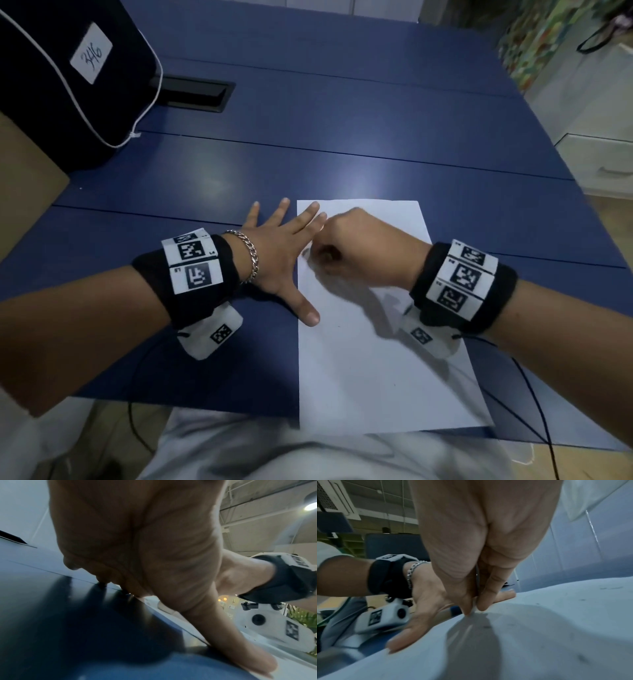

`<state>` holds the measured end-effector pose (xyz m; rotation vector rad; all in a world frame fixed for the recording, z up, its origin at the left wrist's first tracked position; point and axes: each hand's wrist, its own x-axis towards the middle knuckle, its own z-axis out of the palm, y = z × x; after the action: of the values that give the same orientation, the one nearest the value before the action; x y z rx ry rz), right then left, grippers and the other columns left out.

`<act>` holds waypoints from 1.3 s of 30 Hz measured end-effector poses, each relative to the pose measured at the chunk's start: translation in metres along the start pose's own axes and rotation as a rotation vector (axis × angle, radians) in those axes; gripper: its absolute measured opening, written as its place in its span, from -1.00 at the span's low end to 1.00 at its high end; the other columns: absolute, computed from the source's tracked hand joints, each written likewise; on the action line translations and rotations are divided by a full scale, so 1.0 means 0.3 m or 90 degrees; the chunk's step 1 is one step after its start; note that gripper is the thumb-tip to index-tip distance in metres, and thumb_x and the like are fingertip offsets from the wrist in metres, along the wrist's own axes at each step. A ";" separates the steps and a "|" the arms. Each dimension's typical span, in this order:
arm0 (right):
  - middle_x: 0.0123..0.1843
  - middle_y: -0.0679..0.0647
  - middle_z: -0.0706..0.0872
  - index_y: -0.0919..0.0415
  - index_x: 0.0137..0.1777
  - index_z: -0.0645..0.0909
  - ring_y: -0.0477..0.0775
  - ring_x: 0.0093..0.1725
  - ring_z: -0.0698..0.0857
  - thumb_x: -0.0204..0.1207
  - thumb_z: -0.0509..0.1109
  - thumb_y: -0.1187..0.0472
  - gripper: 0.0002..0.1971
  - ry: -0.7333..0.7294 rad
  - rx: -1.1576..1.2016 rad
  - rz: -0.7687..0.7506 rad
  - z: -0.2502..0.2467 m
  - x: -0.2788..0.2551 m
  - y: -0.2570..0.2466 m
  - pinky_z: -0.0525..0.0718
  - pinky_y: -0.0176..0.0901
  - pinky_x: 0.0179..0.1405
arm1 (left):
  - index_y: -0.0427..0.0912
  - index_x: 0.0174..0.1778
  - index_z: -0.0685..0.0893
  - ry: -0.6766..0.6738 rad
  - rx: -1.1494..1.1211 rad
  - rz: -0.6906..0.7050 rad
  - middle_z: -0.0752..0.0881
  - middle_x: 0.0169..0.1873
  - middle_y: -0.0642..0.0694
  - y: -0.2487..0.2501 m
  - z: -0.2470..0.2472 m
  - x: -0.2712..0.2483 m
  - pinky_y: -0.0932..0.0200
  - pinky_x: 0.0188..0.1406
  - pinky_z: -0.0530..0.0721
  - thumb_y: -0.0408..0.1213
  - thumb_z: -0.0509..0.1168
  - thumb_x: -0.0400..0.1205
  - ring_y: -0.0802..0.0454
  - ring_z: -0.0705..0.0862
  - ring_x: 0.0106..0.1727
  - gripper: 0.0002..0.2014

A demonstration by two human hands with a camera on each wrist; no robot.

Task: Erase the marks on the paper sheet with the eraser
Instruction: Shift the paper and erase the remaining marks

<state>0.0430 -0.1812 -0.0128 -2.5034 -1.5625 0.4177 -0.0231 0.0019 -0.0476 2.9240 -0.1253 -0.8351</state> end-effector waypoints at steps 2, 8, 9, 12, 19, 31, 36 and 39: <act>-0.34 0.09 0.73 0.23 -0.24 0.72 0.18 -0.33 0.62 0.51 0.37 0.25 -0.85 0.033 -0.038 0.073 -0.021 0.034 0.060 0.68 0.03 -0.22 | 0.20 0.77 -0.55 -0.011 0.009 -0.005 -0.57 0.74 0.26 0.006 -0.007 -0.004 -0.68 0.67 -0.36 0.82 0.37 -0.10 -0.23 -0.53 0.79 0.73; -0.44 -0.02 0.53 0.08 -0.42 0.48 0.09 -0.43 0.47 0.48 0.36 0.29 -0.75 0.007 -0.010 -0.005 -0.008 -0.014 -0.028 0.41 -0.05 -0.33 | 0.20 0.78 -0.53 -0.019 0.009 -0.011 -0.57 0.74 0.26 0.010 -0.011 -0.008 -0.70 0.65 -0.36 0.82 0.39 -0.11 -0.23 -0.53 0.80 0.74; -0.42 -0.01 0.60 0.12 -0.40 0.55 0.11 -0.41 0.50 0.48 0.36 0.26 -0.79 -0.032 -0.010 -0.038 -0.002 -0.037 -0.045 0.44 -0.05 -0.34 | 0.19 0.78 -0.53 -0.017 0.011 -0.010 -0.57 0.75 0.26 0.009 -0.009 -0.007 -0.70 0.65 -0.35 0.82 0.38 -0.11 -0.23 -0.52 0.80 0.74; -0.36 0.05 0.74 0.19 -0.30 0.69 0.18 -0.33 0.64 0.49 0.34 0.19 -0.82 -0.018 -0.059 0.009 -0.016 -0.019 0.025 0.65 0.05 -0.23 | 0.18 0.76 -0.57 -0.022 0.023 -0.016 -0.58 0.74 0.26 0.011 -0.012 -0.010 -0.70 0.66 -0.33 0.83 0.37 -0.10 -0.23 -0.53 0.80 0.74; -0.33 0.03 0.75 0.18 -0.27 0.73 0.16 -0.32 0.65 0.49 0.36 0.16 -0.82 -0.062 -0.013 -0.100 0.011 -0.059 -0.050 0.61 0.03 -0.26 | 0.16 0.78 -0.54 -0.016 0.019 -0.013 -0.56 0.75 0.25 0.015 -0.011 -0.013 -0.71 0.66 -0.29 0.82 0.38 -0.09 -0.24 -0.50 0.81 0.74; -0.16 -0.14 0.86 0.07 0.04 0.91 -0.05 -0.07 0.81 0.53 0.61 0.10 -0.85 0.129 0.052 0.231 -0.156 -0.123 0.304 0.75 -0.22 0.05 | 0.16 0.74 -0.61 -0.047 0.039 -0.009 -0.65 0.69 0.25 0.003 -0.026 -0.015 -0.69 0.65 -0.38 0.84 0.36 -0.06 -0.20 -0.59 0.76 0.73; -0.19 -0.22 0.82 0.04 0.06 0.89 -0.12 -0.10 0.81 0.55 0.61 0.06 -0.86 0.092 0.070 0.230 -0.083 -0.192 0.321 0.57 -0.57 -0.14 | 0.09 0.80 -0.51 -0.018 -0.007 0.071 -0.59 0.76 0.07 0.045 -0.088 0.023 -0.51 0.75 -0.37 0.79 0.36 0.12 -0.23 -0.54 0.79 0.62; -0.17 -0.19 0.83 0.07 0.07 0.90 -0.10 -0.11 0.80 0.56 0.60 0.07 -0.84 0.093 0.070 0.230 -0.083 -0.193 0.321 0.67 -0.40 -0.08 | 0.05 0.85 -0.40 0.022 0.024 0.135 -0.50 0.81 0.02 0.109 -0.106 0.078 -0.41 0.80 -0.32 0.73 0.37 0.24 -0.19 -0.46 0.82 0.53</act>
<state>0.1089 -0.2754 -0.0076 -2.6609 -1.0065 0.3438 0.0117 -0.0308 -0.0291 2.8914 -0.4435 -0.7559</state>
